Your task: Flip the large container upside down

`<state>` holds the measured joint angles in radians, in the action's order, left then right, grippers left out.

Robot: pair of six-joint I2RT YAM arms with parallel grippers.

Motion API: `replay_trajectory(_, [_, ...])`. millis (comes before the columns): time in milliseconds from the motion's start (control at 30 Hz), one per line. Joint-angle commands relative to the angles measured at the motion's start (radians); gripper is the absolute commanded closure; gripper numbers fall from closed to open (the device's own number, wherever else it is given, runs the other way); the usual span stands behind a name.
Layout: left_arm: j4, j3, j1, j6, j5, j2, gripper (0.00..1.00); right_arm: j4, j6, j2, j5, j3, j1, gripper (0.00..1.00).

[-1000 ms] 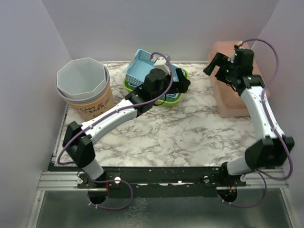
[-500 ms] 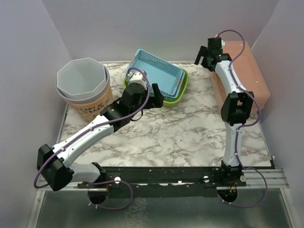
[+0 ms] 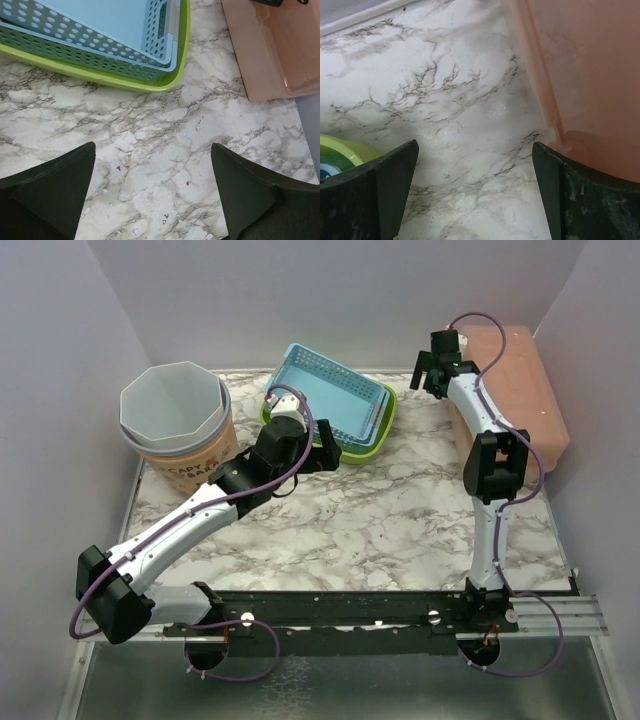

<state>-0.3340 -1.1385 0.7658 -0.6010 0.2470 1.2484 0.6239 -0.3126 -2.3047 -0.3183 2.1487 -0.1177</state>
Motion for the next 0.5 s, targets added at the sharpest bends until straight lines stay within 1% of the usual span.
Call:
replay_trajectory(0, [-0.012,-0.016,0.0,-0.003,-0.012,-0.011,0.01,0.009,0.008,0.01,-0.038,0.006,0.072,0.0])
replay_trajectory(67, [-0.015,-0.012,0.0,0.002,-0.011,-0.016,0.01,0.012,0.021,0.013,-0.031,0.004,0.073,0.0])
replay_trajectory(167, [-0.022,-0.008,0.0,0.001,-0.011,-0.023,0.01,0.019,0.049,0.03,0.027,-0.011,0.077,0.0])
replay_trajectory(267, [-0.022,0.007,0.001,-0.003,-0.008,-0.035,0.01,0.019,0.072,0.075,0.137,-0.063,0.077,0.0])
replay_trajectory(367, [-0.022,0.014,0.001,-0.002,-0.008,-0.038,0.01,0.002,0.057,0.162,0.263,-0.157,0.067,0.0])
replay_trajectory(467, [-0.022,0.013,0.0,-0.002,-0.009,-0.038,0.01,-0.041,0.052,0.26,0.277,-0.288,0.026,0.0])
